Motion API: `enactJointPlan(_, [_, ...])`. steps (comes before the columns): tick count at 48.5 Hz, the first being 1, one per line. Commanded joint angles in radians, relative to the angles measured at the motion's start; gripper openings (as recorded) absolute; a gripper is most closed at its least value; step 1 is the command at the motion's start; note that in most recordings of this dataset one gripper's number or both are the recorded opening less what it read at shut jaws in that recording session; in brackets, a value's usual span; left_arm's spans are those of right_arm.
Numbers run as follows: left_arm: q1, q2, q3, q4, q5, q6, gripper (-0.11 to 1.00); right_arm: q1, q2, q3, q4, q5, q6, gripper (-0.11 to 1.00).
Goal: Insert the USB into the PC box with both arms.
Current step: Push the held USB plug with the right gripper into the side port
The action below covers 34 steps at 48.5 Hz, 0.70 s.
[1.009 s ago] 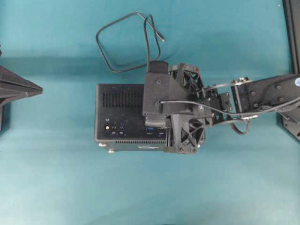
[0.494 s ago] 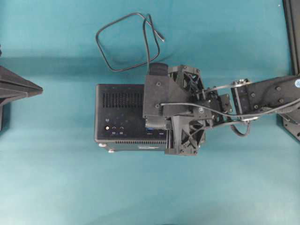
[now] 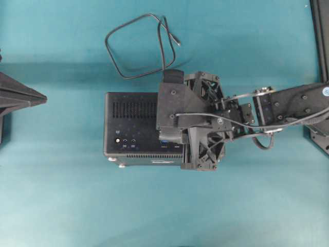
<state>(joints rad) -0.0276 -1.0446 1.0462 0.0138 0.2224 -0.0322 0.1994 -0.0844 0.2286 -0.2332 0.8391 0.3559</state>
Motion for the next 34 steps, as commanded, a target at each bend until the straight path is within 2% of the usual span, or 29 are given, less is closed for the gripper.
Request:
enactJointPlan(1, [0.002,0.003,-0.017,0.002,-0.009,-0.002,0.00,0.003,-0.009,-0.012,0.003,-0.006,0.011,0.28])
enactJointPlan(15, [0.002,0.002,-0.018,0.002,-0.008,-0.002,0.00,0.005,-0.014,-0.015,0.003,-0.002,0.011,0.58])
enactJointPlan(34, [0.000,0.002,-0.017,0.003,-0.008,-0.029,0.00,0.005,-0.040,-0.021,-0.040,-0.002,0.011,0.59])
